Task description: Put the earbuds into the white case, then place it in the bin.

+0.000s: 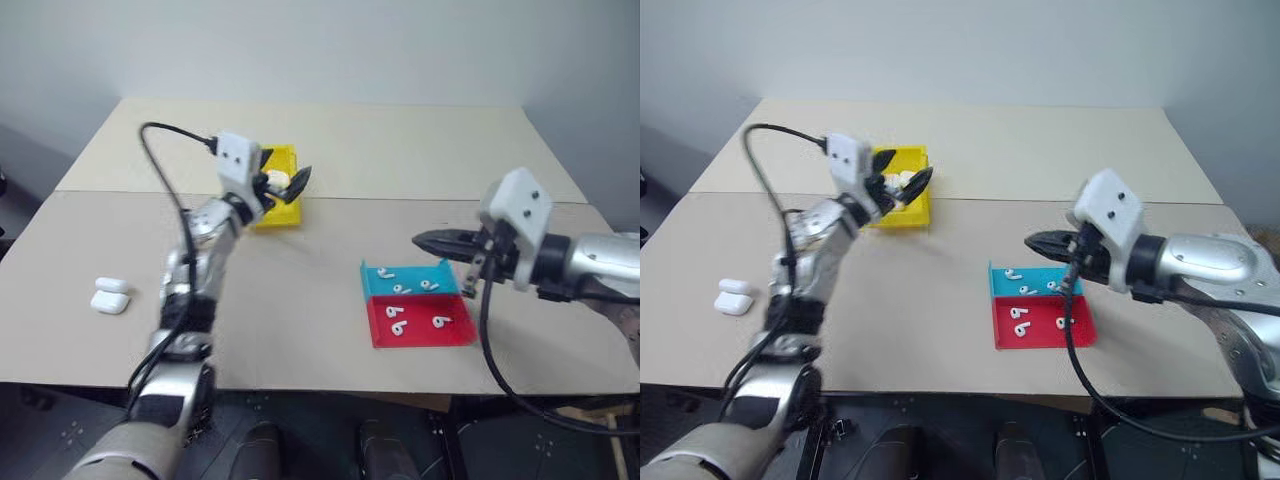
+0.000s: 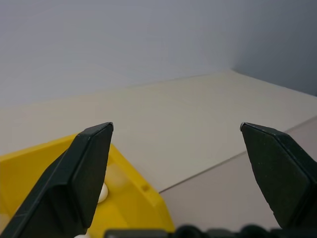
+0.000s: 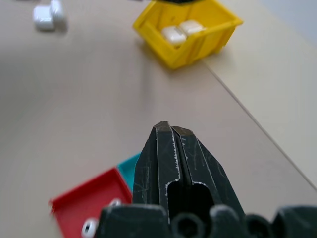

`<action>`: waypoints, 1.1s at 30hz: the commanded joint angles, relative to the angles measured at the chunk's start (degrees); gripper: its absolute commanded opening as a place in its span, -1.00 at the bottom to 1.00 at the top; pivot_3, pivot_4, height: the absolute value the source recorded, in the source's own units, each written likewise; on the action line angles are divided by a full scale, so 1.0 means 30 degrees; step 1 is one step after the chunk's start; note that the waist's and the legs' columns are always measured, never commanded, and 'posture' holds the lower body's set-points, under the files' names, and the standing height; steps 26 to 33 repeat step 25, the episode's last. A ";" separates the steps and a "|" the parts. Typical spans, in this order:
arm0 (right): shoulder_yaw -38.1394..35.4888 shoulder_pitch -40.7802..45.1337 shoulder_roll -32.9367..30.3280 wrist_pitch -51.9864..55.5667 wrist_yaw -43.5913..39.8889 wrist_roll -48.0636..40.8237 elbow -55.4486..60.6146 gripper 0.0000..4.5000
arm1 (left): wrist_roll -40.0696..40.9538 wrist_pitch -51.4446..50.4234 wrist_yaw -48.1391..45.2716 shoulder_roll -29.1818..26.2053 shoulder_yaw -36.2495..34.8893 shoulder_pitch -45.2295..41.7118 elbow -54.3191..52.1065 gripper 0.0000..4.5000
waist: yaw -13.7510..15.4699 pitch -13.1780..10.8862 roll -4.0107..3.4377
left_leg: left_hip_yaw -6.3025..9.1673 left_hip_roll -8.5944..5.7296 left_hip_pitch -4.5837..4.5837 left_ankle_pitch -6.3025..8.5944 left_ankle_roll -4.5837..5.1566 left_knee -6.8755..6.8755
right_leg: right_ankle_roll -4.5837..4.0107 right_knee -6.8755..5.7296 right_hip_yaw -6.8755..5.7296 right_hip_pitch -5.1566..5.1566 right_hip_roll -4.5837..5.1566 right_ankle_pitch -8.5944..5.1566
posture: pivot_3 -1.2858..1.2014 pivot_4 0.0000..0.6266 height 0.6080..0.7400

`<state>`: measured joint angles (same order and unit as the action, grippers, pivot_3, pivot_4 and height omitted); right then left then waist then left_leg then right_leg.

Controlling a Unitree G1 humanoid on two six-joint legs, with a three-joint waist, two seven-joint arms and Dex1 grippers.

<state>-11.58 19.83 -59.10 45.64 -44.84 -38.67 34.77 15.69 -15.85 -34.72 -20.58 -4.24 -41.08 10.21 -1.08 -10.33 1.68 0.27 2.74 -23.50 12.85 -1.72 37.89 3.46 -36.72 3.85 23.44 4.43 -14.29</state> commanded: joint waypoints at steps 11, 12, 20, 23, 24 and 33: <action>-0.7348 -0.6349 -0.2038 -1.1708 -1.1562 0.3456 -0.4991 -1.00 | 0.8249 -0.4887 -0.9775 -1.1127 -0.8638 1.1888 -1.2569 0.99 | 0.0002 -0.0007 0.0019 | -0.0051 0.0041 0.0202 -0.0001 -0.0006 0.0003 | 0.0009 -0.0005 0.0006 -0.0154 -0.0007 -0.0039 | 0.03 -0.52 1.00; -0.7411 -0.6406 -0.2125 -1.2063 -1.1804 0.3656 -0.5394 -1.00 | 0.8553 -0.5180 -1.0007 -1.1584 -0.9371 1.2429 -1.2941 0.99 | 0.0000 -0.0007 0.0019 | -0.0053 0.0043 0.0194 -0.0001 -0.0006 0.0001 | -0.0001 -0.0005 0.0006 -0.0146 -0.0006 -0.0042 | 0.03 -0.52 1.00; -0.6066 -0.5433 -0.2370 -1.3542 -1.2379 0.4079 -0.6977 -1.00 | 1.1275 -0.7317 -1.1117 -1.2893 -1.3006 1.4986 -1.4230 0.99 | 0.0020 -0.0008 0.0017 | -0.0065 0.0045 0.0198 0.0001 -0.0006 -0.0003 | -0.0025 -0.0020 0.0011 -0.0137 -0.0003 -0.0045 | 0.03 -0.52 1.00; -0.5384 -0.4745 -0.2399 -1.3656 -1.2241 0.4190 -0.7283 -1.00 | 1.1293 -0.7255 -1.0925 -1.3012 -1.2965 1.5018 -1.4242 0.99 | 0.0012 -0.0008 0.0014 | -0.0074 0.0044 0.0196 0.0001 -0.0006 -0.0004 | -0.0027 -0.0016 0.0020 -0.0130 -0.0003 -0.0047 | 0.03 -0.52 1.00; -0.5222 -0.4589 -0.2391 -1.3739 -1.2206 0.4252 -0.7375 -1.00 | 1.1340 -0.7295 -1.0915 -1.3080 -1.2920 1.5013 -1.4188 0.99 | 0.0015 -0.0008 0.0015 | -0.0075 0.0044 0.0192 0.0001 -0.0006 -0.0004 | -0.0031 -0.0017 0.0019 -0.0128 -0.0004 -0.0047 | 0.03 -0.52 1.00; -0.5100 -0.4477 -0.2393 -1.3799 -1.2188 0.4306 -0.7447 -1.00 | 1.1436 -0.7340 -1.1011 -1.3179 -1.2864 1.4974 -1.4094 0.99 | 0.0015 -0.0008 0.0015 | -0.0074 0.0044 0.0180 0.0002 -0.0006 -0.0006 | -0.0034 -0.0017 0.0019 -0.0114 -0.0005 -0.0047 | 0.03 -0.52 1.00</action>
